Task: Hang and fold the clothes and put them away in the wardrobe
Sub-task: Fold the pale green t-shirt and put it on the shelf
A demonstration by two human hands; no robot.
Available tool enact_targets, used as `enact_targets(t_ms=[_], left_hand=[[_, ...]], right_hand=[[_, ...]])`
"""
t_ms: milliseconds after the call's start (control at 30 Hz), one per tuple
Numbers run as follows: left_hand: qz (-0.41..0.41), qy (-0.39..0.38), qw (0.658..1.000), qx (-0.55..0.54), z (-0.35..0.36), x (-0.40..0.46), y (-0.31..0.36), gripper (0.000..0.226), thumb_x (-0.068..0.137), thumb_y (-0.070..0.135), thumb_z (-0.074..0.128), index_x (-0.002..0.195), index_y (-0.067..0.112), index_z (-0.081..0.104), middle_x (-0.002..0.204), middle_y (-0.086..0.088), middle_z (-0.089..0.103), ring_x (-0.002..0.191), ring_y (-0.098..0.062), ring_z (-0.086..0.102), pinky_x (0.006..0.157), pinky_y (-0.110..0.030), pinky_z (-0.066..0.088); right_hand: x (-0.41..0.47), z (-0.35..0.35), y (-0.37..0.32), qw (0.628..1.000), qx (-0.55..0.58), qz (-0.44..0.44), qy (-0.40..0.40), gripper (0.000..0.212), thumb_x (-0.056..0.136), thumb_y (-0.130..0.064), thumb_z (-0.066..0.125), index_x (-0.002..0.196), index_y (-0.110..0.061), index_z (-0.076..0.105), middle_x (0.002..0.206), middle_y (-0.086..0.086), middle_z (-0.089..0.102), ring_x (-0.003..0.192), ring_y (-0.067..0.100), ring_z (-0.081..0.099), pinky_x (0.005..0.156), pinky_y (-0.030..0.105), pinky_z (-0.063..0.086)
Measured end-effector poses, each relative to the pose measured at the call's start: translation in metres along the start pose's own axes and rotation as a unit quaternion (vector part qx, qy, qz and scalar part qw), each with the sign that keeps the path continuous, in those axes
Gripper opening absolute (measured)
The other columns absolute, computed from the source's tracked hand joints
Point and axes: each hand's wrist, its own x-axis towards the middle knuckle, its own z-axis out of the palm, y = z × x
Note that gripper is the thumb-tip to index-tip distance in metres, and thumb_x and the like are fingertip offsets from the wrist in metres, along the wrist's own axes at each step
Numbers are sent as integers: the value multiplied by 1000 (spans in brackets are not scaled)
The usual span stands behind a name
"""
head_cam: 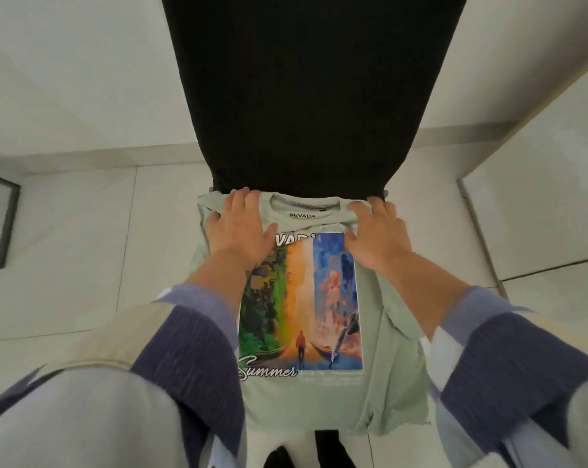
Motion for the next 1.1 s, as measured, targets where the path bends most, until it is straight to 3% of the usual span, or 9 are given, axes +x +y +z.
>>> enact_targets(t_ms=[167, 233, 300, 400, 467, 533, 633, 800, 1100], left_hand=[[-8, 8, 1000, 20, 51, 42, -9, 74, 89, 55, 47, 146, 16, 21, 149, -6, 29, 142, -25, 21, 114, -47, 24], [2, 1, 997, 76, 63, 49, -11, 74, 87, 62, 43, 142, 15, 29, 141, -8, 33, 133, -28, 30, 110, -47, 27], [20, -4, 992, 127, 72, 48, -14, 59, 90, 59, 39, 132, 18, 41, 133, -9, 36, 124, -29, 34, 105, -47, 29], [41, 13, 989, 140, 79, 38, -15, 37, 96, 43, 38, 123, 21, 49, 128, -6, 42, 121, -27, 38, 107, -47, 27], [47, 12, 990, 132, 76, 32, -12, 31, 98, 37, 36, 119, 18, 49, 119, -5, 54, 115, -27, 48, 105, -44, 29], [43, 4, 993, 110, 63, 27, -8, 36, 101, 42, 29, 115, 15, 47, 102, -8, 65, 96, -30, 60, 88, -41, 39], [29, 5, 997, 72, 37, 16, -2, 45, 100, 48, 22, 115, 12, 45, 92, -11, 65, 82, -32, 63, 61, -36, 39], [29, 45, 997, 54, -32, -15, 10, 47, 99, 50, 22, 115, 14, 45, 93, -10, 65, 83, -31, 63, 60, -35, 37], [31, 128, 990, 55, -181, -113, 29, 44, 98, 53, 21, 103, 17, 46, 92, -6, 64, 82, -28, 63, 61, -34, 40]], right_hand=[[49, 54, 9, 999, -7, -22, 24, 59, 89, -33, 51, 141, -16, 30, 138, 8, 40, 127, 30, 38, 107, 44, 33], [57, 68, 8, 999, -2, -14, 40, 58, 89, -32, 52, 140, -15, 31, 134, 9, 44, 123, 31, 41, 105, 44, 31], [60, 77, 7, 999, -16, -4, 43, 51, 90, -28, 51, 136, -15, 35, 129, 9, 50, 118, 30, 44, 101, 44, 31], [56, 84, 7, 997, -60, -38, 41, 29, 93, -20, 43, 122, -14, 44, 113, 9, 61, 102, 31, 55, 89, 42, 34], [50, 82, 9, 997, -55, -57, 20, 26, 93, -15, 42, 119, -14, 42, 104, 9, 64, 93, 32, 61, 78, 39, 36], [44, 74, 10, 998, -26, -54, 6, 26, 94, -16, 42, 120, -13, 40, 97, 11, 65, 85, 34, 63, 67, 38, 41], [31, 49, 6, 999, -2, -49, 17, 25, 94, -16, 42, 118, -14, 39, 91, 11, 64, 75, 31, 63, 63, 41, 52], [-8, -26, -3, 998, 0, -56, 37, 22, 95, -15, 38, 117, -10, 41, 84, 8, 48, 83, 36, 58, 63, 37, 39], [-108, -179, -22, 991, 3, -91, 101, 16, 93, -14, 42, 108, -11, 48, 99, 14, 61, 85, 34, 60, 67, 38, 45]])
